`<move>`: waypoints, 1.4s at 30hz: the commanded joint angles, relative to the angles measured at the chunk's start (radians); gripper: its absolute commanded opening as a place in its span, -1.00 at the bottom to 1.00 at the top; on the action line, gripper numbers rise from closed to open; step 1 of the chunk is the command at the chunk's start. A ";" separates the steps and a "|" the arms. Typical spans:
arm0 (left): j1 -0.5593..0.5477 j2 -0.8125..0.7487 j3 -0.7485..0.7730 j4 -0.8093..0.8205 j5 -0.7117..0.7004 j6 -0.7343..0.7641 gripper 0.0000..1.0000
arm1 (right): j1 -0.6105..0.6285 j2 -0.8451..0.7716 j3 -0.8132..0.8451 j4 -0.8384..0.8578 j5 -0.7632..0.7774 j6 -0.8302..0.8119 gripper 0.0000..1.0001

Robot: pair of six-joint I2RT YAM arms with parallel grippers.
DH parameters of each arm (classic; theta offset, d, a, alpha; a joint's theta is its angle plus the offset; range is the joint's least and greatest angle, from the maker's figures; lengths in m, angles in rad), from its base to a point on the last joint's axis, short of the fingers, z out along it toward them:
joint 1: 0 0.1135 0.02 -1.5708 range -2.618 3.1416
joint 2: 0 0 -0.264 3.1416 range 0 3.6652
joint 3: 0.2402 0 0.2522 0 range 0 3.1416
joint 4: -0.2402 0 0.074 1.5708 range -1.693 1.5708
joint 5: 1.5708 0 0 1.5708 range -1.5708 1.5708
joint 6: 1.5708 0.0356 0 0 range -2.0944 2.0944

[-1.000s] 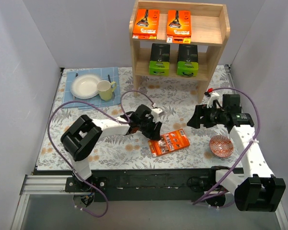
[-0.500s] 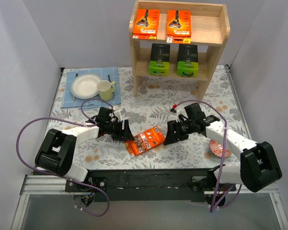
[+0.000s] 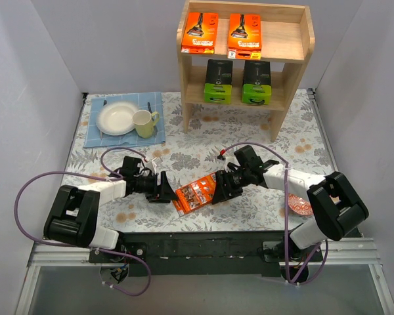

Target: Place and organize the shaving razors onto the shelf

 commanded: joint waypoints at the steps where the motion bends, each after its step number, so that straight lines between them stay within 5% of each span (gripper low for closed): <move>1: 0.000 -0.052 -0.059 0.092 0.047 0.001 0.22 | 0.001 0.030 -0.012 0.122 -0.032 0.067 0.23; 11: -0.001 -0.040 0.136 -0.018 -0.093 0.120 0.23 | -0.031 0.053 -0.018 0.096 0.034 0.058 0.26; 28: -0.026 0.149 0.162 0.005 0.053 0.215 0.18 | -0.087 0.067 -0.015 0.156 -0.010 0.079 0.33; 35: -0.173 0.200 0.193 -0.018 0.062 0.211 0.14 | -0.091 0.067 0.008 0.151 -0.015 0.099 0.36; 42: -0.273 0.253 0.243 0.147 0.042 0.051 0.13 | -0.091 0.121 0.044 0.220 -0.015 0.146 0.38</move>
